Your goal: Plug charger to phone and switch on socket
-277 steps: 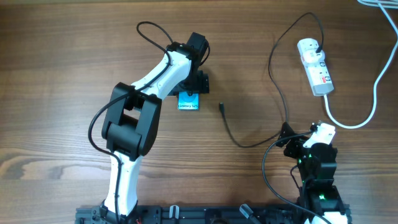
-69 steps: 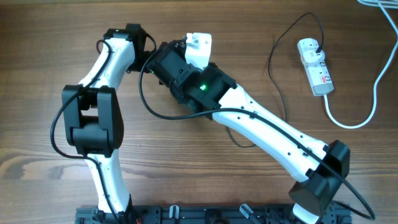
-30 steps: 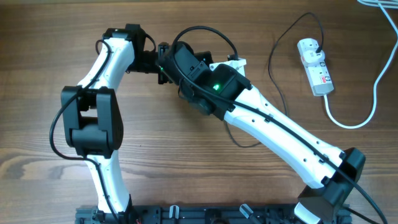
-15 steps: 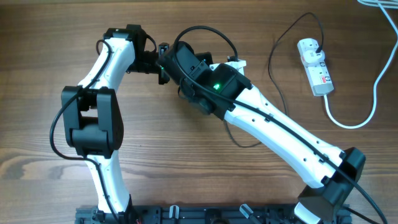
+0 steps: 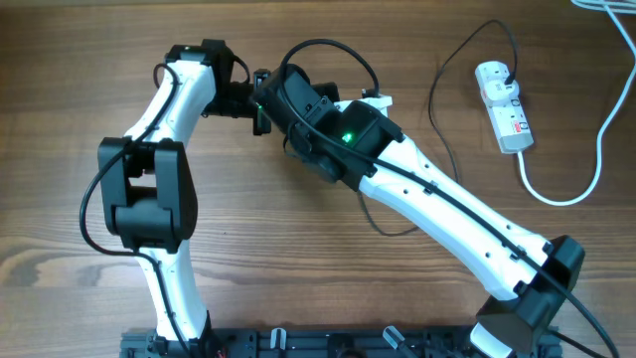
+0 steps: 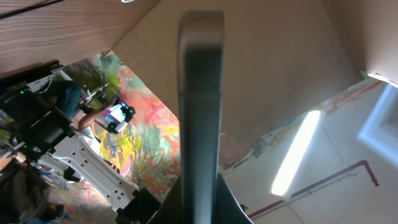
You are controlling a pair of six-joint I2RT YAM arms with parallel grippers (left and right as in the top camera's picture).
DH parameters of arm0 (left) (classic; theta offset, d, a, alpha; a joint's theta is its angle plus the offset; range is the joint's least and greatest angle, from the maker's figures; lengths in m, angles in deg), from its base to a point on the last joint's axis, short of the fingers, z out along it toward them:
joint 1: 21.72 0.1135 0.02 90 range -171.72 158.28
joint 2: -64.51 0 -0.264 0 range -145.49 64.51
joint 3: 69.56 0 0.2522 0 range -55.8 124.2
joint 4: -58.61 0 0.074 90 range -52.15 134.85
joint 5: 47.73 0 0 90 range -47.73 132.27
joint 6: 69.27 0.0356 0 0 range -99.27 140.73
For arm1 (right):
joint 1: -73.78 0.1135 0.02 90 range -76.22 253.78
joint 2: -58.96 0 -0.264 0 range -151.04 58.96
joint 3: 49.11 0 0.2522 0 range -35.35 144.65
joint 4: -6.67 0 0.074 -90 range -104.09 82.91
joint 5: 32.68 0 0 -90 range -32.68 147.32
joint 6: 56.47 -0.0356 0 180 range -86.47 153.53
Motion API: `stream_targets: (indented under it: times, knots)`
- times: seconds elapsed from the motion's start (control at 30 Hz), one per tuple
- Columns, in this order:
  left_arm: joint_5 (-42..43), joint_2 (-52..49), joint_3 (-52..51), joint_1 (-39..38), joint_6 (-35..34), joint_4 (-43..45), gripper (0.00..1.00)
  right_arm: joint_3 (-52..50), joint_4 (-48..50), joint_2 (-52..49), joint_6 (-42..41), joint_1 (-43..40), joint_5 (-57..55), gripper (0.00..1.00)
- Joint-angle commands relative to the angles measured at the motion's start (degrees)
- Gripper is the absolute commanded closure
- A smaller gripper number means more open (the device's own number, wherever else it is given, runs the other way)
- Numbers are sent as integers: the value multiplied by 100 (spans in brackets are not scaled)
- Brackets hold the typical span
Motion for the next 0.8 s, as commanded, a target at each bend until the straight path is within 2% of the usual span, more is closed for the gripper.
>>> stream_targets:
  times: [0.0,0.1,0.13,0.27,0.37,0.43,0.5,0.57,0.7,0.77]
  knots:
    - [153,201,55,-13,-13,9,96,9,37,85,715,28,-243,36]
    - [153,201,55,57,-15,424,96,55,42,181,2041,11,-452,5]
    - [133,201,55,83,-13,531,96,57,44,247,2358,4,-452,0]
    - [-332,201,55,138,-13,699,96,57,44,664,4019,-57,-461,0]
    - [-1821,201,55,146,-9,896,96,57,22,964,6282,-236,-260,0]
    - [-2736,201,55,146,33,933,96,57,-116,1027,7294,-389,140,0]
    - [-3145,201,55,146,348,1034,96,55,-492,1032,7674,-649,695,0]
    - [-3003,201,55,146,710,1078,96,-39,-892,1029,7770,-979,1274,0]
    - [-1453,205,55,175,2192,1075,96,-595,-1228,1029,7910,-1528,1550,0]
    - [-1126,269,55,210,2636,1056,96,-1040,-1296,1029,7906,-1650,1552,0]
